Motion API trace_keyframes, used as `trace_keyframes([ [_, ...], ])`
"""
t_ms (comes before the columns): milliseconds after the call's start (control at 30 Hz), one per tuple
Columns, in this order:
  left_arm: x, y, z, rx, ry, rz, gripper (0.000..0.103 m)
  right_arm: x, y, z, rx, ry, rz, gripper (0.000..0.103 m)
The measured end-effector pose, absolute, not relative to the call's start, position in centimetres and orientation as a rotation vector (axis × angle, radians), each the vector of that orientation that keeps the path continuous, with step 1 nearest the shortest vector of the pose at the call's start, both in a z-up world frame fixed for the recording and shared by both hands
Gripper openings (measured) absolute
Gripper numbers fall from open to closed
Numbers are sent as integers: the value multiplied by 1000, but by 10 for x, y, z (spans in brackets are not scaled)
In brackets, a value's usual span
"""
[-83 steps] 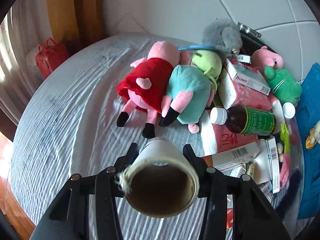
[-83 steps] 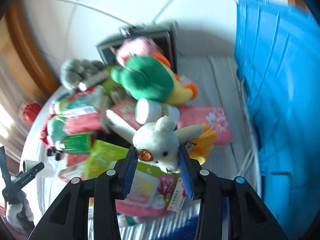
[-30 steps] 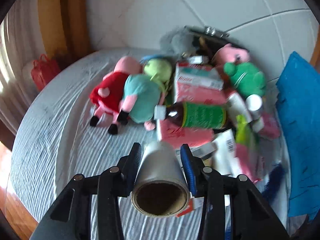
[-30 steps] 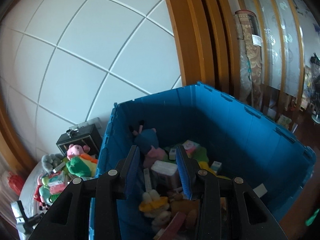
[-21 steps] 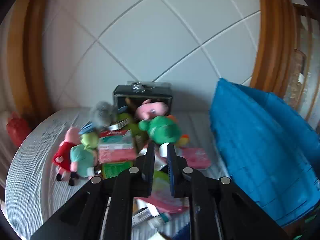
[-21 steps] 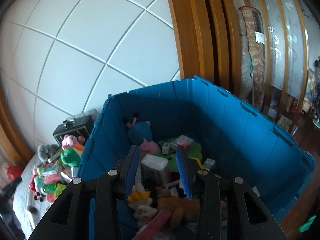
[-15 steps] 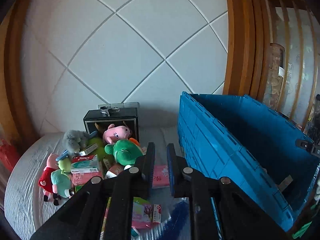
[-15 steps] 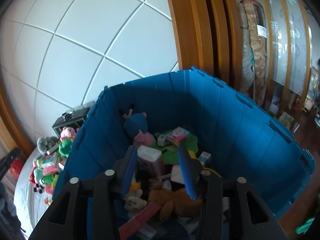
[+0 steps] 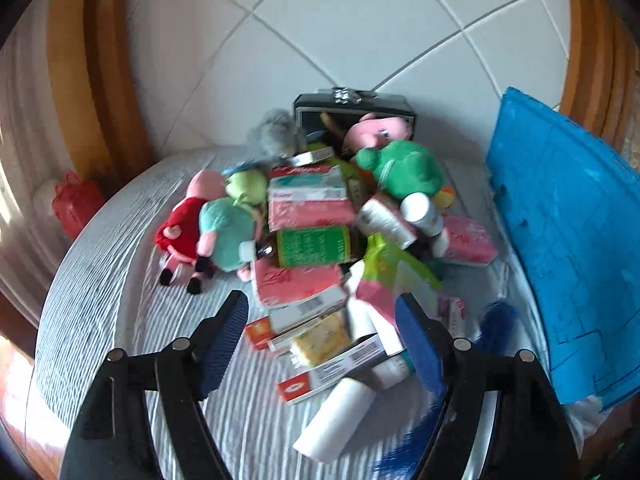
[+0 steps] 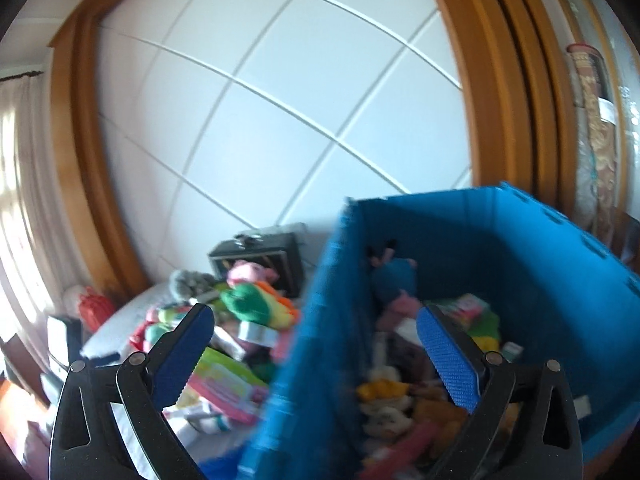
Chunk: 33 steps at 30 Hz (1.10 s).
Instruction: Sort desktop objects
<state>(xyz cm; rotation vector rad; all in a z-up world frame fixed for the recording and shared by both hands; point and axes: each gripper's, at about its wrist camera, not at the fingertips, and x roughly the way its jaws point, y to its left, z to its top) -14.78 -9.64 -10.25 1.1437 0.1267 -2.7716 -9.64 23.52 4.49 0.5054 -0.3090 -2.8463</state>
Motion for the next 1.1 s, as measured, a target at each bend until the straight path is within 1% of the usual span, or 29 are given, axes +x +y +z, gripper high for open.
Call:
trace_keyframes([
  [133, -140, -131, -134, 1254, 134, -2739, 75, -105, 168, 49, 497, -244, -2777, 103],
  [233, -134, -136, -158, 1348, 120, -2762, 75, -123, 113, 26, 620, -196, -2720, 103],
  [333, -132, -126, -176, 1424, 89, -2813, 75, -141, 76, -16, 779, -195, -2665, 103],
  [433, -129, -110, -194, 1506, 36, -2854, 75, -156, 50, -77, 1010, -209, -2596, 103],
  [533, -129, -92, -217, 1602, 10, -2866, 75, -163, 37, -130, 1206, -167, -2541, 103],
  [600, -130, -83, -231, 1658, -1, -2850, 75, -165, 34, -160, 1310, -134, -2509, 94],
  [633, -131, -80, -236, 1685, -4, -2840, 75, -167, 34, -173, 1350, -129, -2492, 83],
  [667, -131, -76, -243, 1716, -4, -2837, 75, -169, 33, -182, 1377, -127, -2484, 77],
  [700, -132, -72, -248, 1738, -18, -2826, 75, -171, 33, -191, 1405, -129, -2473, 74],
  [733, -133, -69, -253, 1751, -32, -2813, 75, -171, 34, -197, 1425, -134, -2459, 74],
  [767, -135, -68, -259, 1766, -36, -2798, 71, -174, 33, -203, 1439, -141, -2446, 74],
  [800, -139, -67, -265, 1777, -36, -2771, 58, -177, 32, -208, 1450, -135, -2433, 74],
  [833, -142, -70, -270, 1798, 6, -2758, 53, -178, 30, -211, 1452, -123, -2422, 74],
  [900, -147, -75, -272, 1762, 45, -2730, 49, -182, 23, -215, 1451, -97, -2400, 74],
  [967, -150, -81, -272, 1720, 17, -2701, 49, -188, 15, -219, 1447, -69, -2380, 75],
  [1000, -153, -84, -272, 1720, 32, -2698, 47, -192, 9, -223, 1443, -52, -2373, 75],
  [1100, -161, -89, -274, 1719, 49, -2679, 47, -206, -4, -235, 1451, -22, -2347, 75],
])
